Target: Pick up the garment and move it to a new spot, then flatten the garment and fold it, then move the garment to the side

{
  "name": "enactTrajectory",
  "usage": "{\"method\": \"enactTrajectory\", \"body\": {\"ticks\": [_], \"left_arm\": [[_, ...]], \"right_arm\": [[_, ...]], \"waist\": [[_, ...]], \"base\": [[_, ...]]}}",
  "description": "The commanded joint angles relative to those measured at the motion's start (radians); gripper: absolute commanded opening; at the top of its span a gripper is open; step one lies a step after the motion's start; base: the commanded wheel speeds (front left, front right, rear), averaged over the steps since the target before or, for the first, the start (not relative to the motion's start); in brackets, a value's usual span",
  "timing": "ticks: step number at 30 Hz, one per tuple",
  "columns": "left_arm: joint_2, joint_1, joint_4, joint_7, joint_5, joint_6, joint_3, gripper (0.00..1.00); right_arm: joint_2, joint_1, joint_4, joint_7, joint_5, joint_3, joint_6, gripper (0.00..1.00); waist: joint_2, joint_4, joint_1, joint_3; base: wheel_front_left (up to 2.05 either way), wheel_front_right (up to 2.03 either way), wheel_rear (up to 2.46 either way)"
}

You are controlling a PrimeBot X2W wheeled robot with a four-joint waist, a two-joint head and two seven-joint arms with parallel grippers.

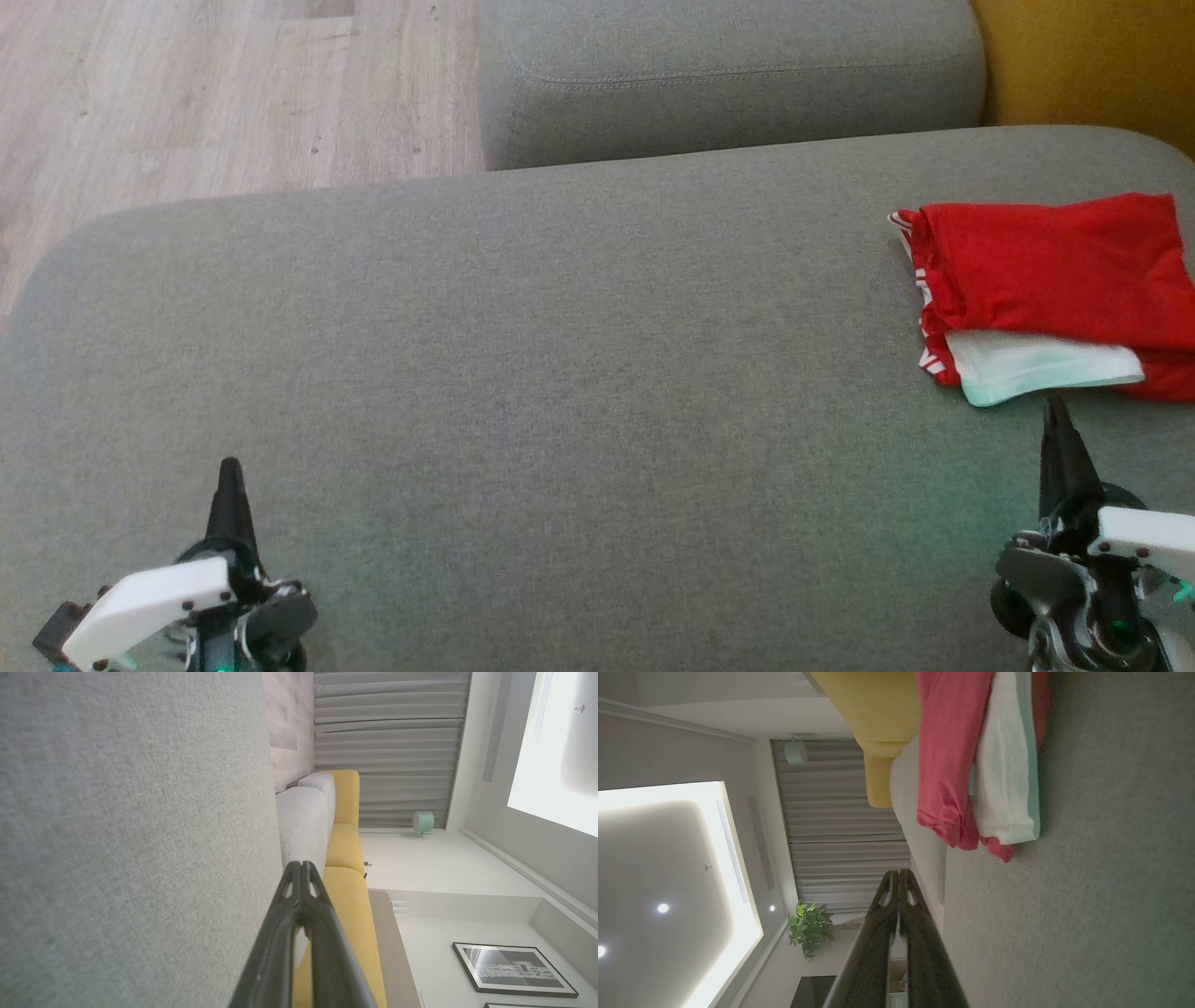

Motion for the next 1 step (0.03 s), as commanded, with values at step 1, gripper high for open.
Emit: {"method": "enactTrajectory", "body": {"ticks": [1], "left_arm": [[0.005, -0.052, -0.037, 0.007, -0.006, -0.007, 0.039, 0.00]], "right_arm": [[-0.006, -0.055, -0.038, 0.008, 0.006, 0.020, -0.001, 0.00]], "waist": [[0.0000, 0.000, 0.0000, 0.000]], "base": [[0.00, 0.00, 0.00]]}}
